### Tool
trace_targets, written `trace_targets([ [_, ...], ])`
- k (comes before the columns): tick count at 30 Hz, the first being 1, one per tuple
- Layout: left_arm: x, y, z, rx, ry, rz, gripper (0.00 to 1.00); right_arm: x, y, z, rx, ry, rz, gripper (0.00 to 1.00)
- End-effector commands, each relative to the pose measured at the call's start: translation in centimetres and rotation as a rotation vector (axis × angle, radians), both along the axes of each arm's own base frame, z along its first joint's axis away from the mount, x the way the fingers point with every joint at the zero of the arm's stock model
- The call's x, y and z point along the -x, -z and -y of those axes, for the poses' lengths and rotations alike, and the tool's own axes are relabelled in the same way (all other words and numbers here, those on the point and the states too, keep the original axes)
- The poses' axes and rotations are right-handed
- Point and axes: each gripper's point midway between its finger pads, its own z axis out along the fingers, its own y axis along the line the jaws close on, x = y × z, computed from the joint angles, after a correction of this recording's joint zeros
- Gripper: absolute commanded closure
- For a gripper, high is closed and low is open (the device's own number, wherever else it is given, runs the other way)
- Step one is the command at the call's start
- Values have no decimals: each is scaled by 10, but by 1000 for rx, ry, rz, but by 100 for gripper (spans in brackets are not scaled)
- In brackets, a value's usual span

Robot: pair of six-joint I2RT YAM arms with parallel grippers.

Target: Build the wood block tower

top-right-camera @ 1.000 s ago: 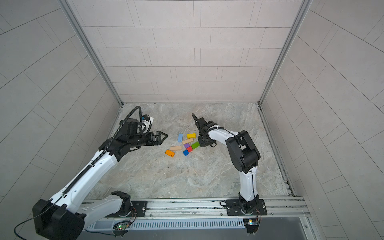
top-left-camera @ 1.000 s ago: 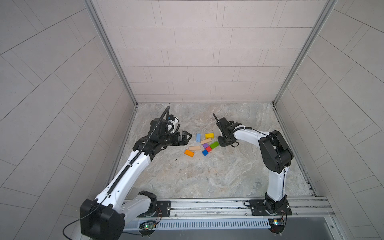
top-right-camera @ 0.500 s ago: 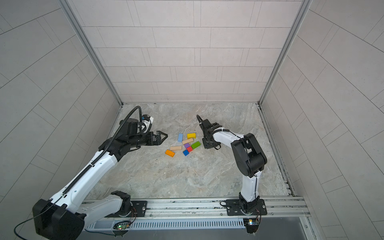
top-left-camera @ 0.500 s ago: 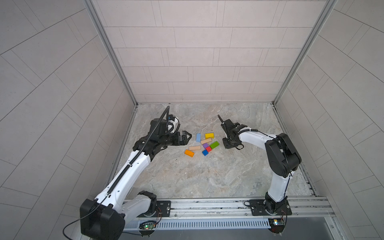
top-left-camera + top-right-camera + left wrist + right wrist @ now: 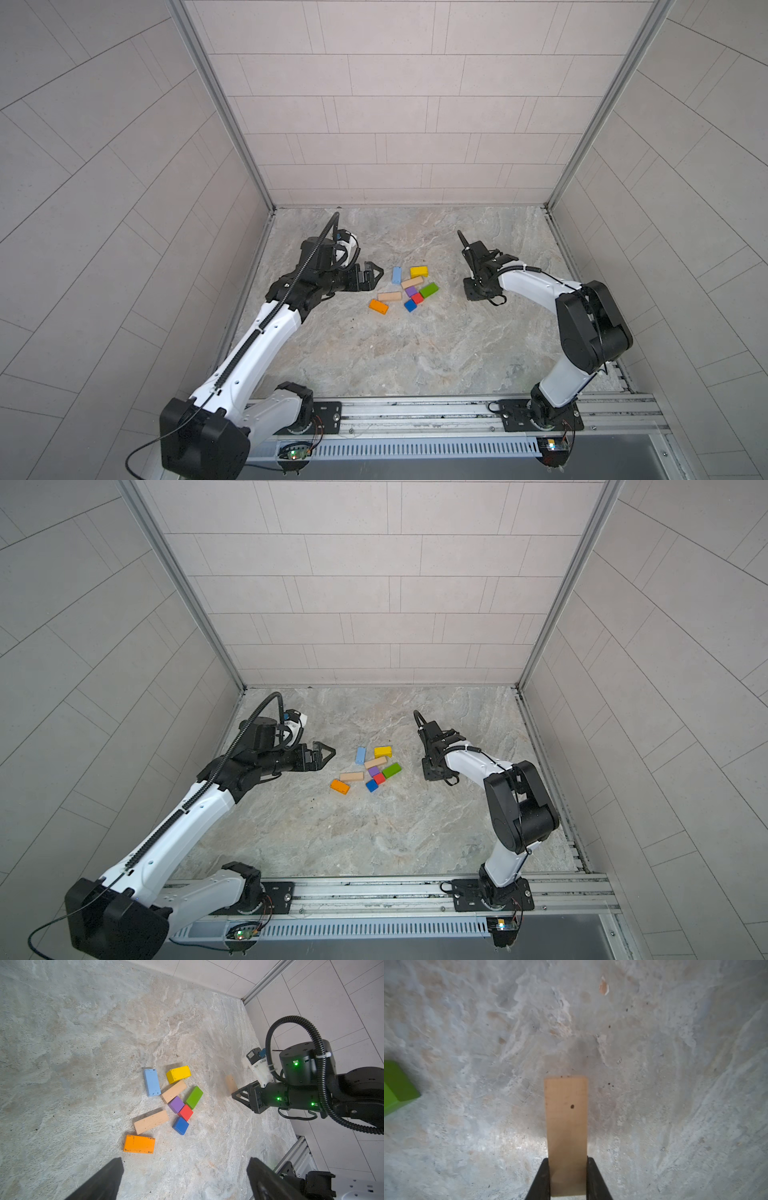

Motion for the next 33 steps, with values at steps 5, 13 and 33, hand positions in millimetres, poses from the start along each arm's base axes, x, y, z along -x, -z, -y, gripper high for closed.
trace_targets([
  [5,-1,1,0,9,1,-2,0,2,7,10,9,45,-2,87],
  [13,-1,2,0,9,1,-3,0,4,17,12,15,54,-18,86],
  [33,-1,3,0,6,1,-4,0,7,24,13,3,77,-29,67],
])
